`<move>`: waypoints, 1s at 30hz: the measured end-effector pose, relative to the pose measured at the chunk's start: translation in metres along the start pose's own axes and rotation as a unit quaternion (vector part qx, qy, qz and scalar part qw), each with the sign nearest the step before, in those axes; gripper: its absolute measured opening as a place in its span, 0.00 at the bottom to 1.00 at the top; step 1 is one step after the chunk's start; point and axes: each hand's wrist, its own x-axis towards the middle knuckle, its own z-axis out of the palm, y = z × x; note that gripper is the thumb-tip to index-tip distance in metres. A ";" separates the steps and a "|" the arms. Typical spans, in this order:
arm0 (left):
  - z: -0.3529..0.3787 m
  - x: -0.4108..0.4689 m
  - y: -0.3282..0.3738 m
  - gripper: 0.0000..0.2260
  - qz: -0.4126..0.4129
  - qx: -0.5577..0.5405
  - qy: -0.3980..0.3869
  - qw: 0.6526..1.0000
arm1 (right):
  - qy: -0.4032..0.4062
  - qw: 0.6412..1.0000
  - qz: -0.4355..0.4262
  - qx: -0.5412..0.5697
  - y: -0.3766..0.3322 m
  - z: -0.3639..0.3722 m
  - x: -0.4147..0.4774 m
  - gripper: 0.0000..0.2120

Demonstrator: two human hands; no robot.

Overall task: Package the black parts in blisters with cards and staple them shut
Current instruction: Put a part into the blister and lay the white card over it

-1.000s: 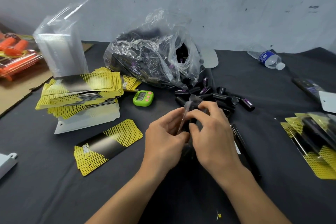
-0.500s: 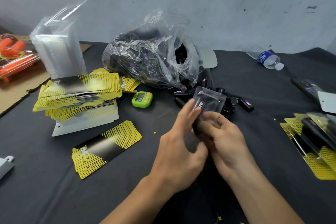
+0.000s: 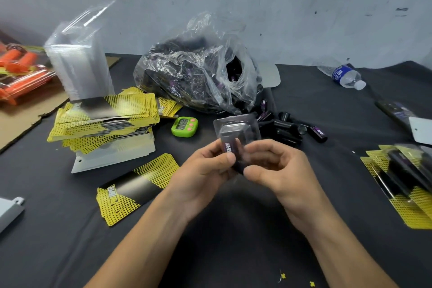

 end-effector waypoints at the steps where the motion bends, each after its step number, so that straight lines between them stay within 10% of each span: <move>1: -0.003 0.000 0.003 0.17 -0.004 -0.019 -0.027 0.999 | -0.013 1.000 -0.014 0.000 -0.001 0.000 -0.001 0.20; 5: -0.008 -0.001 0.012 0.21 -0.020 -0.043 -0.040 0.998 | 0.030 0.987 -0.094 -0.125 0.002 0.012 -0.007 0.18; 10: -0.005 0.003 -0.001 0.26 -0.006 0.122 0.220 0.968 | 0.162 0.882 -0.111 -0.429 0.011 0.030 -0.009 0.18; 15: -0.014 -0.002 0.012 0.37 0.178 0.264 0.265 0.910 | 0.038 0.827 -0.092 -0.553 0.011 0.054 -0.012 0.17; 19: -0.026 -0.011 0.032 0.26 0.112 0.312 0.178 0.927 | -0.072 0.803 -0.107 -0.581 0.011 0.043 -0.012 0.12; 25: -0.019 -0.010 0.019 0.16 0.047 0.639 0.089 0.763 | -0.096 0.873 -0.055 -0.475 0.006 0.024 -0.012 0.16; 30: -0.021 -0.007 0.012 0.16 0.077 0.661 0.117 0.737 | -0.003 0.937 0.002 -0.349 -0.008 0.027 -0.004 0.09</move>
